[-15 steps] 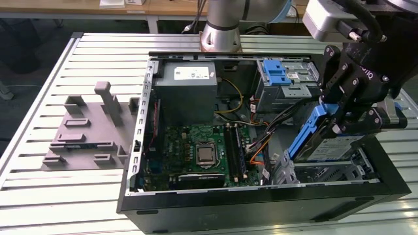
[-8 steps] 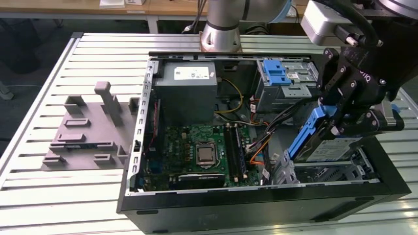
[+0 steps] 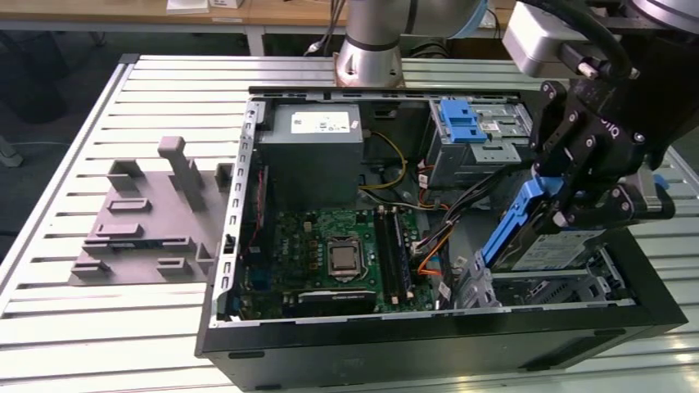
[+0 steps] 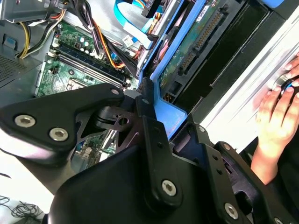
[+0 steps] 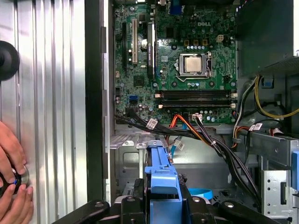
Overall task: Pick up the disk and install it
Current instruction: 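Insert the disk into the insertion slot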
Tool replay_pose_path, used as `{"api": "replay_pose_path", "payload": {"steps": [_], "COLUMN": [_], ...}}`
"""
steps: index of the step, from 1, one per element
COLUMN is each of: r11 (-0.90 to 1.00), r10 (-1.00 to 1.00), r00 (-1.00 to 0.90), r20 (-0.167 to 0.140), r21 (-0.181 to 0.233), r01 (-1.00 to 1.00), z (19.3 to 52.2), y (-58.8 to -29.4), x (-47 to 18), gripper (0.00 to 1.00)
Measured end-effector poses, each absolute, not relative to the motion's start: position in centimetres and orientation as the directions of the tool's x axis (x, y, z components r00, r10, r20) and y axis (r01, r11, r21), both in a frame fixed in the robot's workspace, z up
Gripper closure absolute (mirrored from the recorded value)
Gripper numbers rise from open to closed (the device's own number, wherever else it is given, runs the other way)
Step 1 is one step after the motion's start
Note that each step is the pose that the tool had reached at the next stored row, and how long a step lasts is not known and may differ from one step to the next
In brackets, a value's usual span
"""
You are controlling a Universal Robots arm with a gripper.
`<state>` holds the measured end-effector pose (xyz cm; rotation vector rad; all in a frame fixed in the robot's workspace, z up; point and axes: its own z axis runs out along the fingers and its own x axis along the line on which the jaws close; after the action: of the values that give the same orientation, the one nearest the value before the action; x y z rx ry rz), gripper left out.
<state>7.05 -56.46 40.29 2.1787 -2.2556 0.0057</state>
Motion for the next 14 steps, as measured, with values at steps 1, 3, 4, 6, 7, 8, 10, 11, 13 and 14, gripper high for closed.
{"api": "replay_pose_path", "payload": {"steps": [1, 3, 4, 6, 7, 8, 10, 11, 13, 14], "r11": [0.035, 0.035, 0.035, 0.035, 0.035, 0.035, 0.035, 0.035, 0.035, 0.035], "r10": [-0.999, -0.999, -0.999, -0.999, -0.999, -0.999, -0.999, -0.999, -0.999, -0.999], "r00": [-0.035, -0.035, -0.035, -0.035, -0.035, -0.035, -0.035, -0.035, -0.035, -0.035], "r20": [0.007, 0.007, 0.007, 0.007, 0.007, 0.007, 0.007, 0.007, 0.007, 0.007], "r21": [0.001, 0.001, 0.001, 0.001, 0.001, 0.001, 0.001, 0.001, 0.001, 0.001], "r01": [-0.999, -0.999, -0.999, -0.999, -0.999, -0.999, -0.999, -0.999, -0.999, -0.999], "z": [40.26, 40.18, 40.13, 40.04, 40.0, 39.95, 39.86, 39.82, 39.74, 39.7], "y": [-56.46, -56.46, -56.46, -56.46, -56.46, -56.46, -56.46, -56.46, -56.46, -56.46], "x": [7.04, 7.04, 7.04, 7.04, 7.05, 7.04, 7.04, 7.04, 7.05, 7.04], "gripper": [0.64, 0.64, 0.64, 0.64, 0.64, 0.64, 0.64, 0.64, 0.64, 0.64]}}
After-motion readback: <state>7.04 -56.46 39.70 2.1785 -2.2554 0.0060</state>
